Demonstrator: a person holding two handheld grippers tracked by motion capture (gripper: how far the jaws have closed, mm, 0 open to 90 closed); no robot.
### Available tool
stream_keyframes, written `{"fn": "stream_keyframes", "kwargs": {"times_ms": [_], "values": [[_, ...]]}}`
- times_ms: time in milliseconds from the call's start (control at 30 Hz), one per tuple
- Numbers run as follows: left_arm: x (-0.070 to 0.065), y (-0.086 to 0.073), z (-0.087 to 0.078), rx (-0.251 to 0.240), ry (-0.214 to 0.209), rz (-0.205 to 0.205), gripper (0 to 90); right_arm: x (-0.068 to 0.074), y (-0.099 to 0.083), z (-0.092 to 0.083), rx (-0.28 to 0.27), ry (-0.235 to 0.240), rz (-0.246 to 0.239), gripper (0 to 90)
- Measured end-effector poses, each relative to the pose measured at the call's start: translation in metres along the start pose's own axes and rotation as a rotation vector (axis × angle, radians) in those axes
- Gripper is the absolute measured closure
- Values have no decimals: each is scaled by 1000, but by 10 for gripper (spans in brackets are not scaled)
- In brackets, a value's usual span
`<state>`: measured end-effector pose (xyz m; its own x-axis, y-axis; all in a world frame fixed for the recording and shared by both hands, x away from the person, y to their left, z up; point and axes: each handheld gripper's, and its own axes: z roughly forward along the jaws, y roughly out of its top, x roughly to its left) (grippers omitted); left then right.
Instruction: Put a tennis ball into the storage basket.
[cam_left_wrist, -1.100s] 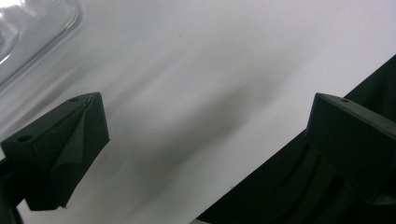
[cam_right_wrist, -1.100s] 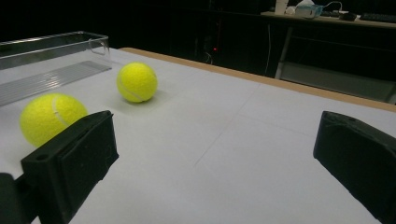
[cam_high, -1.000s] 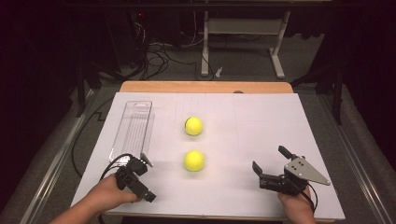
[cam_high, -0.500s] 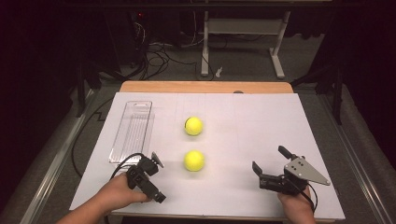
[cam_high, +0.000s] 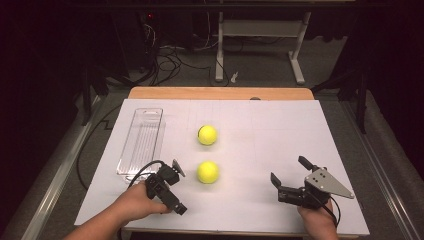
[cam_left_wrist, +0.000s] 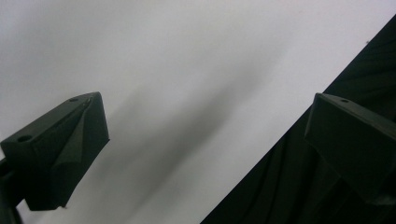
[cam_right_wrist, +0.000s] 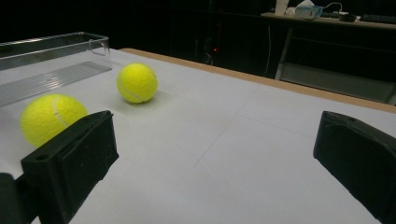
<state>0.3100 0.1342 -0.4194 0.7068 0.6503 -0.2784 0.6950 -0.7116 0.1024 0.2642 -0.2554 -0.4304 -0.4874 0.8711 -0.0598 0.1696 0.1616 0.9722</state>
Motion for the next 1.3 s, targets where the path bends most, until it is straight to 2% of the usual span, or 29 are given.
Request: {"fn": "stream_keyframes", "kwargs": {"times_ms": [533,1300], "values": [[-11,31,-14,-21,-7,39,7,0,0,0,-1,1,1,2],[-18,72,-33,-45,-18,52,7,-1,1,-2,-9,6,6,2]]}}
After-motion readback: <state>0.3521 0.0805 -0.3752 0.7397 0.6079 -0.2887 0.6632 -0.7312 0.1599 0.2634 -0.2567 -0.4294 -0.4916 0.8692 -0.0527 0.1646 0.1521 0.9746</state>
